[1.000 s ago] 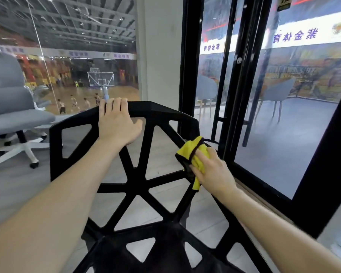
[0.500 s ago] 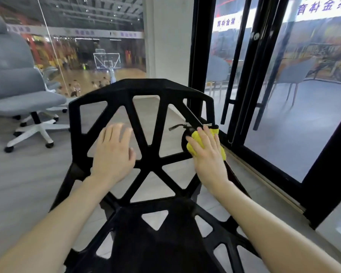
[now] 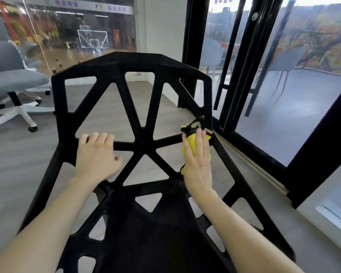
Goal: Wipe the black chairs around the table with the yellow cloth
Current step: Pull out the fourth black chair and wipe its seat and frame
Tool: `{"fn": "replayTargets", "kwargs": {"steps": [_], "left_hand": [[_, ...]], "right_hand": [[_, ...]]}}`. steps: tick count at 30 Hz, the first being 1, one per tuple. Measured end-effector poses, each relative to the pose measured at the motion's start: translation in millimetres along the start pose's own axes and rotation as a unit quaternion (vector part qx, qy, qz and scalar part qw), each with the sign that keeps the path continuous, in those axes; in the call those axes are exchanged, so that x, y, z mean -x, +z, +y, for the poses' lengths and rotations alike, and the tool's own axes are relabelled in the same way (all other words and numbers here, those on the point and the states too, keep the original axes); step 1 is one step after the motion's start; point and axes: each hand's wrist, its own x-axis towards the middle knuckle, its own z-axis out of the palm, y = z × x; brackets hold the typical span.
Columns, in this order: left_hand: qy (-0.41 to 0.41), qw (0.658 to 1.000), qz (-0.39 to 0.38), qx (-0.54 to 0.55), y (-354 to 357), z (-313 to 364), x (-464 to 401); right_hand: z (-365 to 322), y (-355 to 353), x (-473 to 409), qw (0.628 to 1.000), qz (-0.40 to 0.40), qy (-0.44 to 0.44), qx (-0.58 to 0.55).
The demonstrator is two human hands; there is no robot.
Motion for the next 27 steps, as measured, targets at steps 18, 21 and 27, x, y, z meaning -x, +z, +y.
{"fn": "replayTargets", "kwargs": {"steps": [18, 21, 27], "left_hand": [[0.01, 0.999, -0.034, -0.005, 2.9, -5.3, -2.3], [0.012, 0.999, -0.032, -0.007, 4.5, -8.8, -3.8], [0.015, 1.0, -0.014, 0.0, 5.6, -2.9, -0.9]], "right_hand": [[-72.5, 2.7, -2.7, 0.984, -0.019, -0.07, -0.165], [-94.5, 19.3, -29.3, 0.971, -0.057, -0.19, -0.129], [-57.1, 29.2, 23.7, 0.949, -0.19, -0.165, -0.191]]}}
